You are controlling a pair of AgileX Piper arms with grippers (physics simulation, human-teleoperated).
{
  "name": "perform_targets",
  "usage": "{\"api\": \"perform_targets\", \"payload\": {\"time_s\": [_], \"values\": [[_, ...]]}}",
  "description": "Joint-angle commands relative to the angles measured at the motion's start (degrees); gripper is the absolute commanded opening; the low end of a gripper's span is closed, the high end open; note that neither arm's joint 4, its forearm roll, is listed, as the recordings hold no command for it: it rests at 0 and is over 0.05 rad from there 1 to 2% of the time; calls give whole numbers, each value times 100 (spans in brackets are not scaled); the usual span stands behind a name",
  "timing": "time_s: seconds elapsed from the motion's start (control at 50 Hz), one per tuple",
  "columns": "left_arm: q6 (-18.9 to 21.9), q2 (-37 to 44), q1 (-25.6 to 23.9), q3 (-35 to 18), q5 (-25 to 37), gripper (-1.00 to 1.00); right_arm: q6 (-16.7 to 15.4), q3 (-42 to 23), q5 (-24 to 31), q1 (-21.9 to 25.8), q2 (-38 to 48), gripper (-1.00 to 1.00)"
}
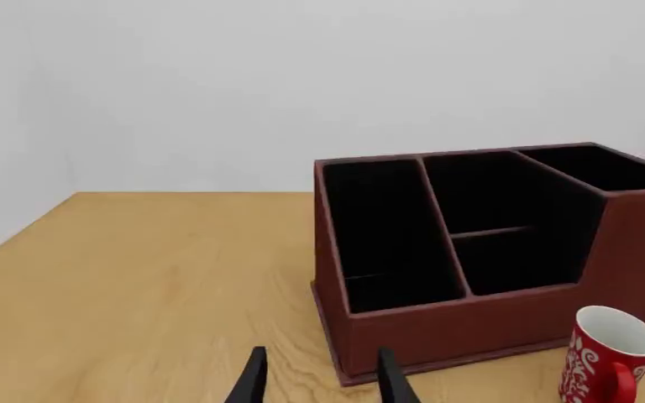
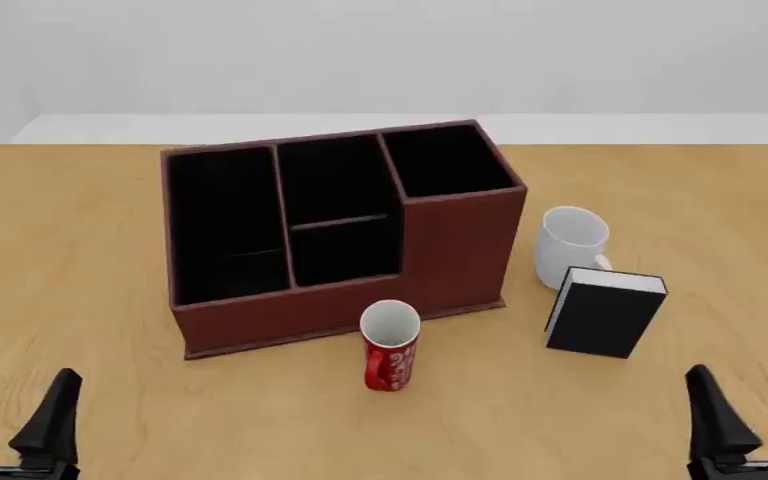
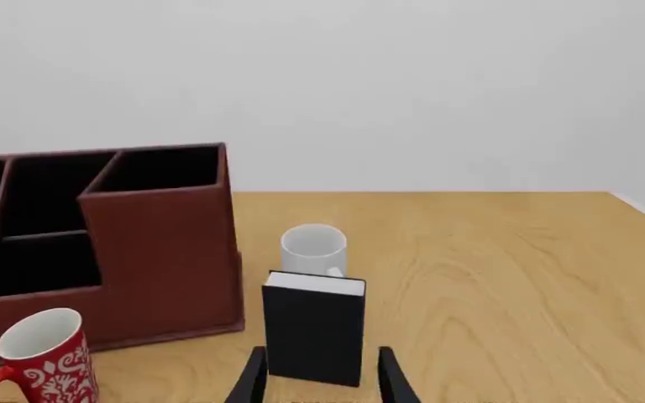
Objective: Pick up the book and place it in the right compartment of the caddy.
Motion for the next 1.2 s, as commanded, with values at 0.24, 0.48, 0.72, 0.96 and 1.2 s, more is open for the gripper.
{"api": "perform_targets", "payload": {"time_s": [0.24, 0.48, 0.72, 0.96, 1.2], "values": [[0, 0, 0, 0, 0, 100, -221, -277, 129, -22, 502, 100], [0, 0, 0, 0, 0, 100, -1029, -975, 127, -7, 1758, 100], [0, 0, 0, 0, 0, 100, -2018, -1802, 615, 317, 2722, 100], [0, 0, 0, 0, 0, 100, -2750, -2725, 1289, 378, 3336, 100], [0, 0, 0, 0, 0, 100, -3331, -3553, 2158, 520, 4106, 100]]}}
